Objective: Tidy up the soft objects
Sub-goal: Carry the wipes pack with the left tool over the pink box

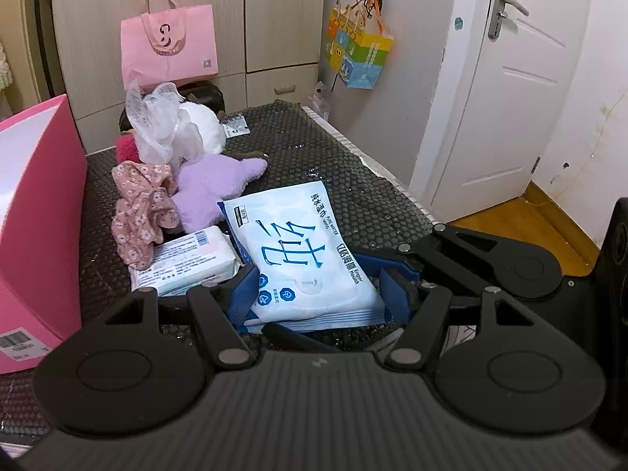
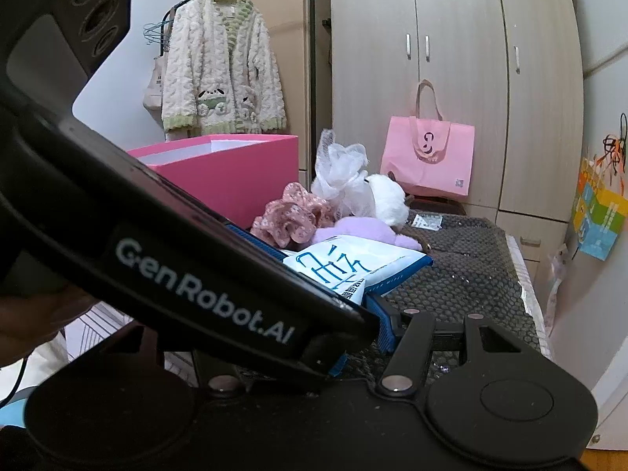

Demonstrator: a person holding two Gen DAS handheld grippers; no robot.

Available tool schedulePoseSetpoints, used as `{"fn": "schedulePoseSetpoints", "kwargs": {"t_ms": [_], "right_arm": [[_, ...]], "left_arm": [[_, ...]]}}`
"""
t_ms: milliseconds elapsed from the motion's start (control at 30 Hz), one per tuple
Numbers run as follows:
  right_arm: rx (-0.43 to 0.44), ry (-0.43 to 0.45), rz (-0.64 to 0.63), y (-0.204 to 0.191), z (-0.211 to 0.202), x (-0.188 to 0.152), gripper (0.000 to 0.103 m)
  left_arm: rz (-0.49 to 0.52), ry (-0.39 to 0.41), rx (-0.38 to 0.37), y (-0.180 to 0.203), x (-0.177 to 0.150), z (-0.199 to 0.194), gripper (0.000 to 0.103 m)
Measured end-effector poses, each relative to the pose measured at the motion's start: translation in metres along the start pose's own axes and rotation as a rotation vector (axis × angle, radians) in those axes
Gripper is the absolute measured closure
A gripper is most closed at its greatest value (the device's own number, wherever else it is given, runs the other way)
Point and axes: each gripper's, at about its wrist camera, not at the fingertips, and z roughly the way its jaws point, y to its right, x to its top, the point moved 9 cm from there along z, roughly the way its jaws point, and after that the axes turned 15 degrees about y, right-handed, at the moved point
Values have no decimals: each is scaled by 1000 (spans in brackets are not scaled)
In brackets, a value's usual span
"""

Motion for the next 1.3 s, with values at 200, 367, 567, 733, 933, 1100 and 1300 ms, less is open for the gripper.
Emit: {"fn": "schedulePoseSetpoints", "kwargs": {"t_ms": [200,367,567,733,933,1100,1300], "right_arm": [[13,2,-38,-18,-1,25,39],[42,21,-21,-38,9,49,39],[112,84,-58,-73,38,82,39],[181,111,-62,-100,74,109,39],[246,80,-73,-126,123,114,39],[264,30,-59,-137,160,106,38],[274,-58,-53,-143,195,89,38]], "left_arm": [[-14,31,7,-10,16,-28,37],[-29,77,39,-34,31,-52,37],[-30,153,118,-77,53,-85,37],[-56,194,201,-124,73,-102,37],[-121,185,254,-182,76,-93,37],[-165,156,273,-217,69,-74,37],[-243,105,274,-252,53,-55,37]]}}
